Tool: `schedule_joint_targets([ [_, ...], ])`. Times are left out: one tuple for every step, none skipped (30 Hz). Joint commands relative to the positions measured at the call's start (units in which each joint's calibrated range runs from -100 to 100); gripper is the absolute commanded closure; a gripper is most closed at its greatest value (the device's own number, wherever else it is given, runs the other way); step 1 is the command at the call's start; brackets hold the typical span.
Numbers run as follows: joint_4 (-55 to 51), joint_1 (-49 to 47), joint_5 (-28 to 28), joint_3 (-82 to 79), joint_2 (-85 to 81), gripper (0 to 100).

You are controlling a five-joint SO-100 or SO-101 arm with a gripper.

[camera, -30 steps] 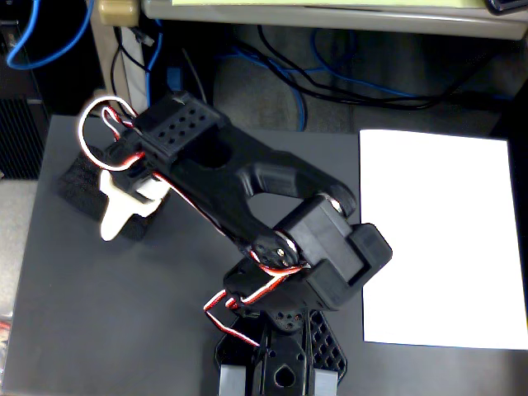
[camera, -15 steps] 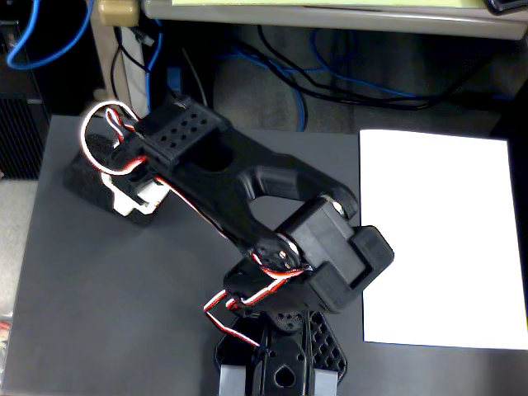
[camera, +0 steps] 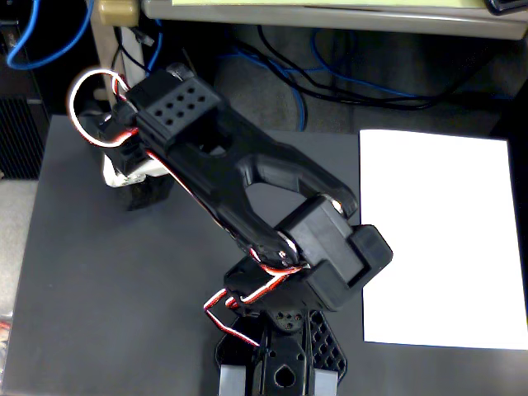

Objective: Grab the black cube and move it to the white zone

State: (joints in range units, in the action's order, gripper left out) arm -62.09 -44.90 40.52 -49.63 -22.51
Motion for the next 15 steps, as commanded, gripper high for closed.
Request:
schedule_joint_targets([
  [-3.86, 0.02, -5.47, 5.57, -1.55, 99],
  [-7.47, -0.06, -7.36, 7.75, -4.07, 99],
  [-11.24, -0.06, -9.46, 10.56, -8.69, 99],
  [-15.53, -0.06, -10.5, 12.74, -14.66, 99],
  [-19.22, 0.02, -10.61, 13.55, -20.96, 99],
  [-22.05, 0.09, -10.71, 13.28, -27.0, 99],
  [-25.22, 0.39, -11.71, 13.46, -32.63, 99],
  [-28.05, 2.08, -13.28, 13.55, -37.34, 99],
  [-29.76, 4.43, -14.01, 13.55, -40.53, 99],
  [-30.71, 7.08, -14.17, 13.64, -43.22, 99],
  [-30.79, 9.95, -14.17, 13.64, -44.48, 99],
  [-30.79, 12.9, -14.22, 13.64, -44.56, 99],
  [-30.79, 16.65, -14.43, 13.64, -44.56, 99],
  [-30.54, 21.06, -15.06, 13.73, -44.56, 99],
  [-30.28, 24.67, -15.11, 13.73, -44.56, 99],
])
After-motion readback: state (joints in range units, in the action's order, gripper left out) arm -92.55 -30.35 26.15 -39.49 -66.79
